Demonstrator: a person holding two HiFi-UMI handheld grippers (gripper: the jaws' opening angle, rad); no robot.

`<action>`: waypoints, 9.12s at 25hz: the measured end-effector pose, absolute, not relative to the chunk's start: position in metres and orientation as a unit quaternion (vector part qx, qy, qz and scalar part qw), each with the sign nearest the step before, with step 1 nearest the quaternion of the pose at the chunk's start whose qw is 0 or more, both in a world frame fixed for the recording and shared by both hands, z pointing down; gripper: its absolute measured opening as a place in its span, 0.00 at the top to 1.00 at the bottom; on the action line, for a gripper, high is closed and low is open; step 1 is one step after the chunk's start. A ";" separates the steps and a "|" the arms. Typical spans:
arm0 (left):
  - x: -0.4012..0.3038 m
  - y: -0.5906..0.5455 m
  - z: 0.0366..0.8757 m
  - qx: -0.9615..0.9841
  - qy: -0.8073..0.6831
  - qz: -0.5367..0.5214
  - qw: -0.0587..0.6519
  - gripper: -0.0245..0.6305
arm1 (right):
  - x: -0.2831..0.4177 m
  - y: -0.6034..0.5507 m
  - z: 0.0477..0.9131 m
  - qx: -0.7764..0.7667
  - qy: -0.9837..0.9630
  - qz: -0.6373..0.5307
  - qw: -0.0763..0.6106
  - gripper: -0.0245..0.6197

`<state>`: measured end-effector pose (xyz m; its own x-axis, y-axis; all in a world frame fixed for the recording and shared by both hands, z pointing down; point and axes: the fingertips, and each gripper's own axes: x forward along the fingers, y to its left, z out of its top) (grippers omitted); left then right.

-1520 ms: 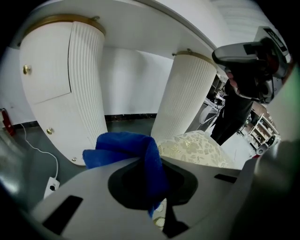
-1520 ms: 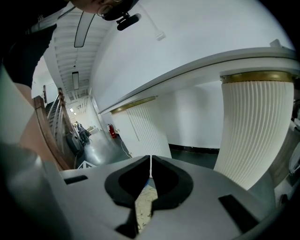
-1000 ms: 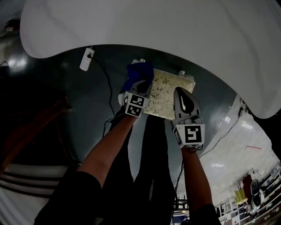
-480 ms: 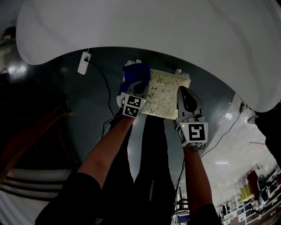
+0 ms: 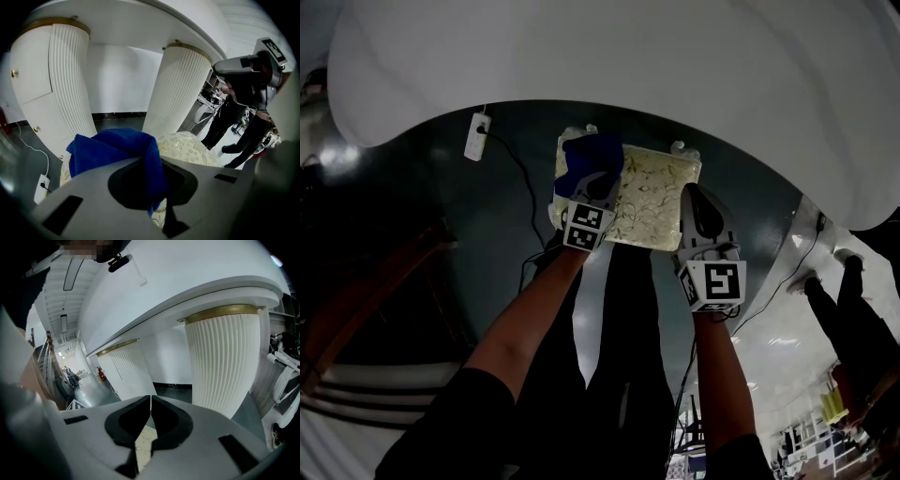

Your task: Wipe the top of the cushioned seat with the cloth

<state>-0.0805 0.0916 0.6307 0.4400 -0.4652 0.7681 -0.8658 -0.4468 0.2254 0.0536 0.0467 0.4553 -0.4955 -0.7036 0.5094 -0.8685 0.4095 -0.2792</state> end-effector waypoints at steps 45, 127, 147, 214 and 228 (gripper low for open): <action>0.054 0.102 0.625 0.804 -0.358 0.290 0.376 0.91 | 0.142 0.057 0.463 0.525 -0.788 0.277 0.163 0.90; -0.227 0.180 0.570 0.778 -0.473 0.209 0.358 0.91 | -0.147 0.155 0.418 0.393 -0.871 0.229 0.184 0.90; -0.190 0.199 0.630 0.778 -0.433 0.263 0.372 0.91 | -0.094 0.161 0.445 0.424 -0.844 0.270 0.184 0.90; -0.030 0.213 0.630 0.833 -0.305 0.310 0.342 0.91 | 0.072 0.146 0.465 0.554 -0.768 0.290 0.136 0.90; 0.004 0.215 0.625 0.830 -0.294 0.293 0.372 0.91 | 0.106 0.147 0.461 0.589 -0.746 0.281 0.133 0.90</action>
<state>0.0044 0.2146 0.6252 0.6555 -0.2699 0.7053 -0.7058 -0.5511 0.4451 0.1065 0.1466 0.4615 -0.2712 -0.8045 0.5285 -0.9534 0.1489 -0.2625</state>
